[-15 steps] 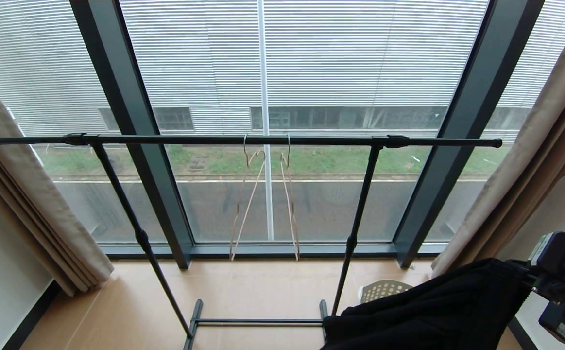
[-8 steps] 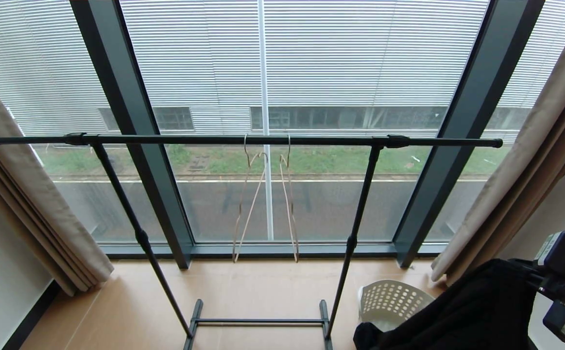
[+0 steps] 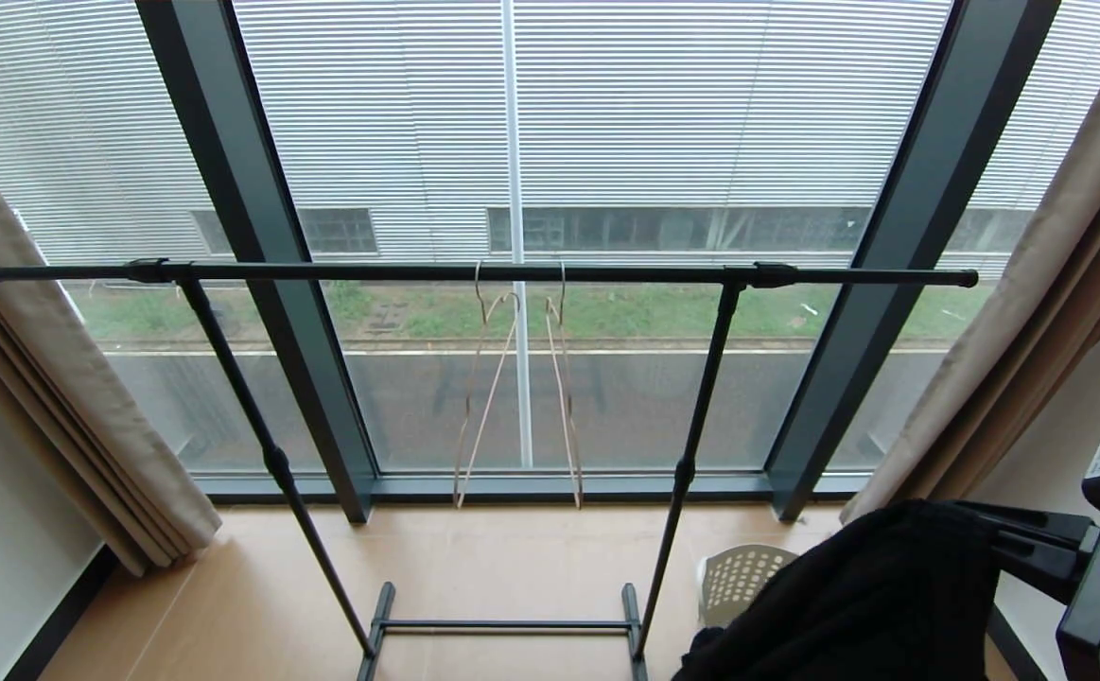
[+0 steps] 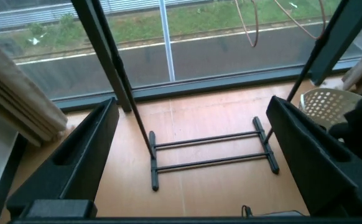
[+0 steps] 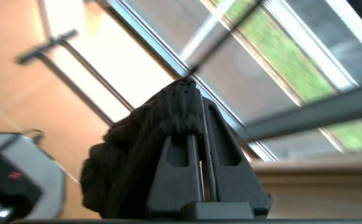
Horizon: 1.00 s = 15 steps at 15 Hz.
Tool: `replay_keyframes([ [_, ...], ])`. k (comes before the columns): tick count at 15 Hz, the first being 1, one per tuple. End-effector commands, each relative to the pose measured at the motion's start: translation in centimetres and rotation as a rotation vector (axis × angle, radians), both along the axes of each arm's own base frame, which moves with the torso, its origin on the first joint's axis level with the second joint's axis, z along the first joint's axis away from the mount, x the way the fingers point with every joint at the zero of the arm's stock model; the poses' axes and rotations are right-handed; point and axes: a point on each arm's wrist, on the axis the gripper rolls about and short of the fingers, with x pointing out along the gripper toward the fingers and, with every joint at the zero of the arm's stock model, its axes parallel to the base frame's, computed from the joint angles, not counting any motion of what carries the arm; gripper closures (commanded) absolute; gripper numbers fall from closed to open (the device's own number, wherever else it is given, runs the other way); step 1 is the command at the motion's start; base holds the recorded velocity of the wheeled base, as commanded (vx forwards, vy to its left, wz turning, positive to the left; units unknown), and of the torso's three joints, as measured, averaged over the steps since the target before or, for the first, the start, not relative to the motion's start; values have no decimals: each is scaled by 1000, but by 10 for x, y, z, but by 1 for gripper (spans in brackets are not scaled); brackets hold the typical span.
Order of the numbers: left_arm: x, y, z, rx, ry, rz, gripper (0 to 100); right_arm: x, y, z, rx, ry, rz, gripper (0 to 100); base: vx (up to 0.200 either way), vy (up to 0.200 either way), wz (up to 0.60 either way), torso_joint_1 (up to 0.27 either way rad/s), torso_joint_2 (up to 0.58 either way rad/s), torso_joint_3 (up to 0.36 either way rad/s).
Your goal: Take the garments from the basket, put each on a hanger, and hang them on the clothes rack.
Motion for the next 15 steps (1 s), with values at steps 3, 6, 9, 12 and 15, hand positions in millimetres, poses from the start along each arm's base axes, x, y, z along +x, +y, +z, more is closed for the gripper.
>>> replay_keyframes([
  [3,69,-5,19,-24,197,-139,0,8,42,4,29,68,168,100,0,0,0,0,0,0],
  [6,105,-16,22,-33,305,-225,0,30,95,12,66,139,222,100,0,0,0,0,0,0],
  [9,122,-31,28,-94,359,-295,0,43,152,24,142,154,115,100,0,0,0,0,0,0],
  [12,138,-52,36,-157,387,-340,0,57,206,22,151,126,48,100,0,0,0,0,0,0],
  [15,158,-76,42,-158,427,-351,0,82,238,21,186,55,-130,100,0,0,0,0,0,0],
])
